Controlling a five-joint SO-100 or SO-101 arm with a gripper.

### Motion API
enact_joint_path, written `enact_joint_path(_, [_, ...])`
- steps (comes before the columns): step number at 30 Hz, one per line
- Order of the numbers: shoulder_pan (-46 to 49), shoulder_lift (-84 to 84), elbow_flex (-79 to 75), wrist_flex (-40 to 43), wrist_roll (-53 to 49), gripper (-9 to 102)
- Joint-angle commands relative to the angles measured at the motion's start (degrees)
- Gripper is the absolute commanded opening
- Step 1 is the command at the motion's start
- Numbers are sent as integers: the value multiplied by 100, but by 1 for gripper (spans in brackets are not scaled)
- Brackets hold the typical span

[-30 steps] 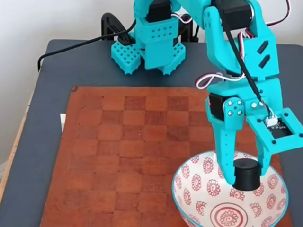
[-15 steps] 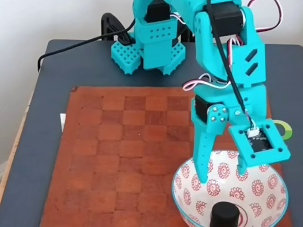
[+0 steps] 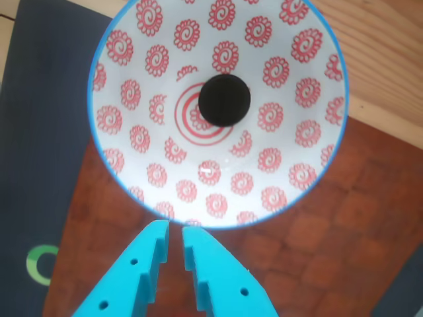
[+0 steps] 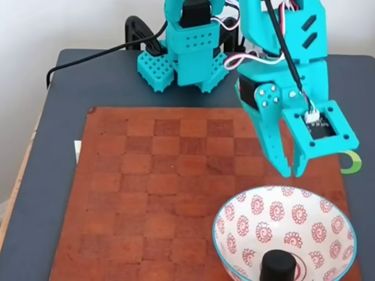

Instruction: Grasp a black cylinder and put it in the bin.

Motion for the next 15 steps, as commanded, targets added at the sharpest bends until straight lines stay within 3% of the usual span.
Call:
enact_joint_path(1, [44,633,-167,343,132,0])
enact_joint_path(15, [-26,2329,1318,519,316,0])
